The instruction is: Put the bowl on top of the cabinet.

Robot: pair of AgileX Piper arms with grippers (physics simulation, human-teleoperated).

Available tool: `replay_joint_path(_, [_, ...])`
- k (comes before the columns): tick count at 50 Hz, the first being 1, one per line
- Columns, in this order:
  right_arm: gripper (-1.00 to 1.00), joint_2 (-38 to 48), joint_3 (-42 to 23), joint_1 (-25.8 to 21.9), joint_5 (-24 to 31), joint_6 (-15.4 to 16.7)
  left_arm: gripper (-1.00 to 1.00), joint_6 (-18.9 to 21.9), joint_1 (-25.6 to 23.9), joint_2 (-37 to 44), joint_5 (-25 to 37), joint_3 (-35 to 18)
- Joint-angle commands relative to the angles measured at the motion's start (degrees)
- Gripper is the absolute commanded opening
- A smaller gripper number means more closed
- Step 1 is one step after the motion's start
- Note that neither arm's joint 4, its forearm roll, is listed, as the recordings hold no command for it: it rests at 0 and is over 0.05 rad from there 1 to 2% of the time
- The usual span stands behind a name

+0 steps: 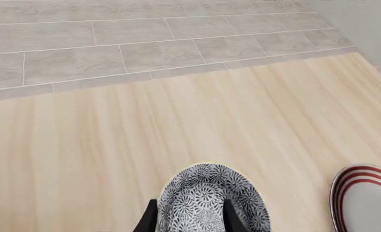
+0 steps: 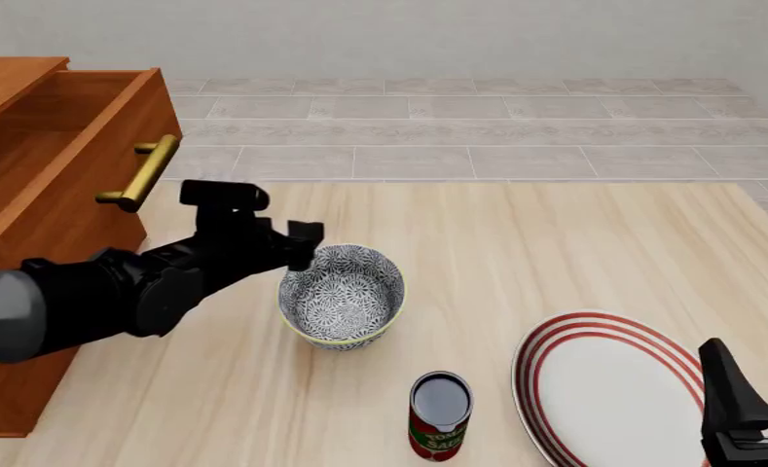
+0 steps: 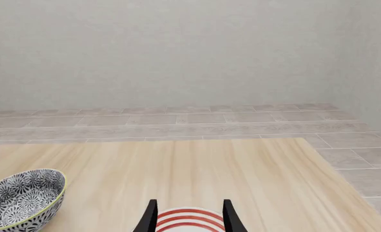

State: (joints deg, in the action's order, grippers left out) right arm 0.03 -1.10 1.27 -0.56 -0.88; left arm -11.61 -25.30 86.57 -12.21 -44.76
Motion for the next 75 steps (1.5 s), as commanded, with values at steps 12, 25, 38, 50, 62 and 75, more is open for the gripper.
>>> replay_joint_path(12, [1.0, 0.0, 0.1, 0.0, 0.1, 0.0, 1.0, -0.7, 1.6, 0.4, -1.6, 1.8])
replay_joint_path(25, [1.0, 0.0, -0.1, 0.1, 0.2, -0.2, 1.0, -1.4, 1.8, 2.8, -2.4, 1.5])
replay_joint_path(38, [1.0, 0.1, -0.4, 0.1, 0.3, -0.3, 1.0, -1.8, 2.3, 3.6, -3.3, 2.0])
replay_joint_path(50, [1.0, 0.0, -0.2, 0.0, 0.4, -0.2, 1.0, -2.5, 2.5, 5.1, -3.9, 2.1])
replay_joint_path(62, [1.0, 0.0, 0.2, 0.0, 0.0, -0.2, 1.0, -3.2, 2.7, 6.9, -4.1, 1.9])
replay_joint_path(75, [1.0, 0.0, 0.3, 0.1, -0.2, -0.3, 1.0, -4.6, 2.4, 9.2, -4.3, 1.8])
